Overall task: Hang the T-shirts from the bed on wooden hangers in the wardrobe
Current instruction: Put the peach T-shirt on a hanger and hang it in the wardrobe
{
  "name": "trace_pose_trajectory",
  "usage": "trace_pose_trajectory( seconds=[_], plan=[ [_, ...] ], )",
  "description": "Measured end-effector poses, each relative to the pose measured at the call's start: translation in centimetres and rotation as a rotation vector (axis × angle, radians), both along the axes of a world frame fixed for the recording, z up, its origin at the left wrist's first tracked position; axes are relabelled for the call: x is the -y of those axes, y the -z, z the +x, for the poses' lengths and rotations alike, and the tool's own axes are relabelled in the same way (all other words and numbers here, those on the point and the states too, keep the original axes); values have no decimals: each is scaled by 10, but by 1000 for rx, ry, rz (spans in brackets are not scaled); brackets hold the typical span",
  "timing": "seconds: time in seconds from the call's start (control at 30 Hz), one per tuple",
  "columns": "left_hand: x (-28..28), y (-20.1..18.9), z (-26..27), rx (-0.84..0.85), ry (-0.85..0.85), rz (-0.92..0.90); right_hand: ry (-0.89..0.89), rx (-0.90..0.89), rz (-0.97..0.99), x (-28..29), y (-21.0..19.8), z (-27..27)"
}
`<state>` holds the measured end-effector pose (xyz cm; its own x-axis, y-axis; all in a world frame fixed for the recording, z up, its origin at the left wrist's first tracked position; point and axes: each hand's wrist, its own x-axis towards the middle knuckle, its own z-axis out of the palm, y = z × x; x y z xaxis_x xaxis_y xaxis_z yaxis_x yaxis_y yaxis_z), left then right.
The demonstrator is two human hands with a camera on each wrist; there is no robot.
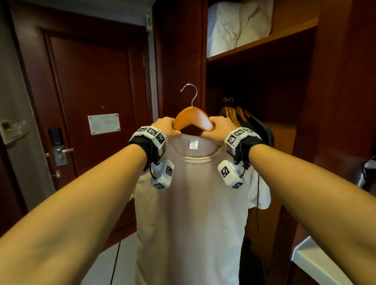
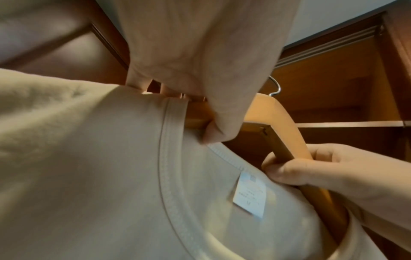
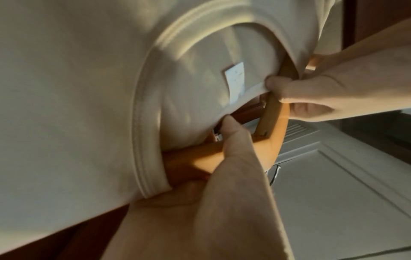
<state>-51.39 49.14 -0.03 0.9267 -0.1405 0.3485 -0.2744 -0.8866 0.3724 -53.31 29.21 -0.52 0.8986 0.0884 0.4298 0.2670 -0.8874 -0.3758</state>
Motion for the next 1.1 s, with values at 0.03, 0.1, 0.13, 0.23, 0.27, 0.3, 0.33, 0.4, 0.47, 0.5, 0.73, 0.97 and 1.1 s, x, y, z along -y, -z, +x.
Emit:
trace_pose_trajectory(
  seconds=[0.03,0.1,0.13,0.23,0.27,0.3,0.33,0.4,0.47,0.5,0.73,0.97,1.1],
  plan=[
    [2,-2,18,8,23,-10,22,-7,24,0,-2,11],
    [9,-4,50,20,65,-13,78,5,56,3,-4,32],
    [14,-3,64,19,91,-10,116,7,59,7,-3,40],
    [33,-1,104,8,178,-16,231,0,26,21,-1,66],
    [39,1,117,-1,207,-17,269,-4,23,27,0,76],
    [46,2,130,-8,239,-20,306,-5,27,34,1,85],
    [54,5,144,-15,273,-23,338,-3,30,40,2,94],
    [69,9,169,-24,343,-32,389,-7,20,54,4,111],
    [86,13,193,-39,404,-45,425,-11,0,69,6,128],
    [94,15,205,-47,432,-49,440,-9,-5,78,6,137],
    [160,21,284,-203,633,-73,595,-34,-61,149,2,184],
    [210,28,347,-191,663,-158,717,-119,-143,201,15,215],
    [243,37,379,-41,620,-52,767,-143,-166,226,23,228]
  ],
)
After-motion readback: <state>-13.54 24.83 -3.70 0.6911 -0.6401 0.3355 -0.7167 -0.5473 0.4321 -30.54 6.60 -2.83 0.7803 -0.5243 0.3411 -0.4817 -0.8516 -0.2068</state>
